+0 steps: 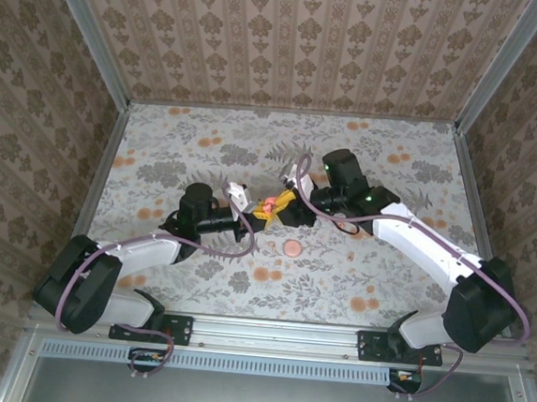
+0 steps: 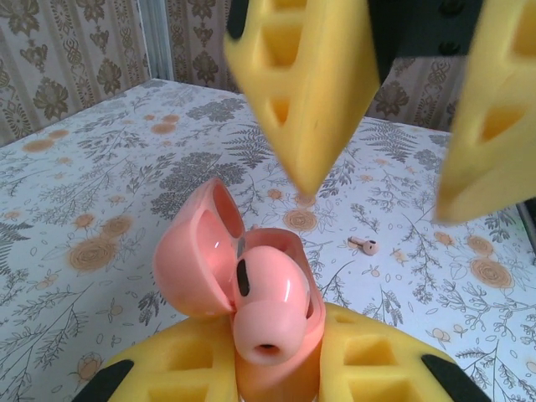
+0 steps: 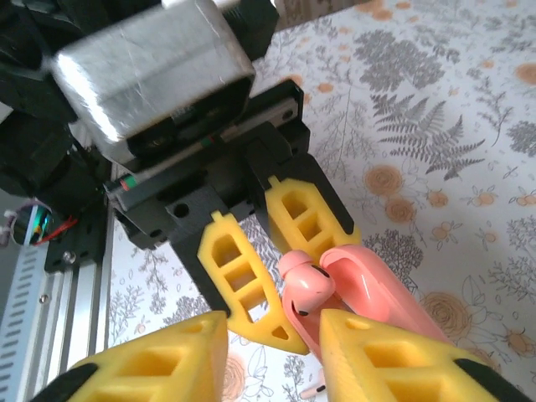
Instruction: Insert wireless bluetooth earbuds into charging case
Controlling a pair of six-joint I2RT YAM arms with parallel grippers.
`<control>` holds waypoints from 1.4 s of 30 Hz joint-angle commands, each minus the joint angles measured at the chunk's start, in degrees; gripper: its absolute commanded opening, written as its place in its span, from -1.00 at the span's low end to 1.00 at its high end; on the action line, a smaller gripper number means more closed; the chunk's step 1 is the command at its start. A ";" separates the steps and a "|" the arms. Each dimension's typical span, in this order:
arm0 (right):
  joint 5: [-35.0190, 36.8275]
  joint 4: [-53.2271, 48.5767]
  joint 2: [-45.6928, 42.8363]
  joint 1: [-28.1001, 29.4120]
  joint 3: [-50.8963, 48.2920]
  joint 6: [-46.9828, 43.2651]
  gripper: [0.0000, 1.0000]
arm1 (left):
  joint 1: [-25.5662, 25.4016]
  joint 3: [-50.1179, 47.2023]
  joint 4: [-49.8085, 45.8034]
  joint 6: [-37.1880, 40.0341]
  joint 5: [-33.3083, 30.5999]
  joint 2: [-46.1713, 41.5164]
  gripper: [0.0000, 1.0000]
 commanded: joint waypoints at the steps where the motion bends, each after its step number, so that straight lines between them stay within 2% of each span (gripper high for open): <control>1: -0.52 2.97 -3.49 -0.30 -2.59 2.47 -0.17 | -0.44 -0.03 1.49 1.56 1.61 -0.52 -0.62; 5: -0.42 3.34 -4.40 -0.34 -4.65 -3.04 0.03 | -0.45 0.41 1.77 1.31 4.45 -0.01 -0.62; 8: -1.62 2.24 -3.97 -0.34 -4.36 -7.37 0.03 | -0.54 0.66 1.68 1.19 5.16 -0.14 -0.62; 17: -3.36 4.75 -2.22 -0.34 -5.11 -14.32 -0.08 | -0.63 0.67 1.33 1.49 5.63 -0.51 -0.62; 42: -5.06 6.52 2.52 -0.35 -4.26 -13.24 -0.40 | -1.06 1.21 0.18 1.63 5.96 -0.75 -0.63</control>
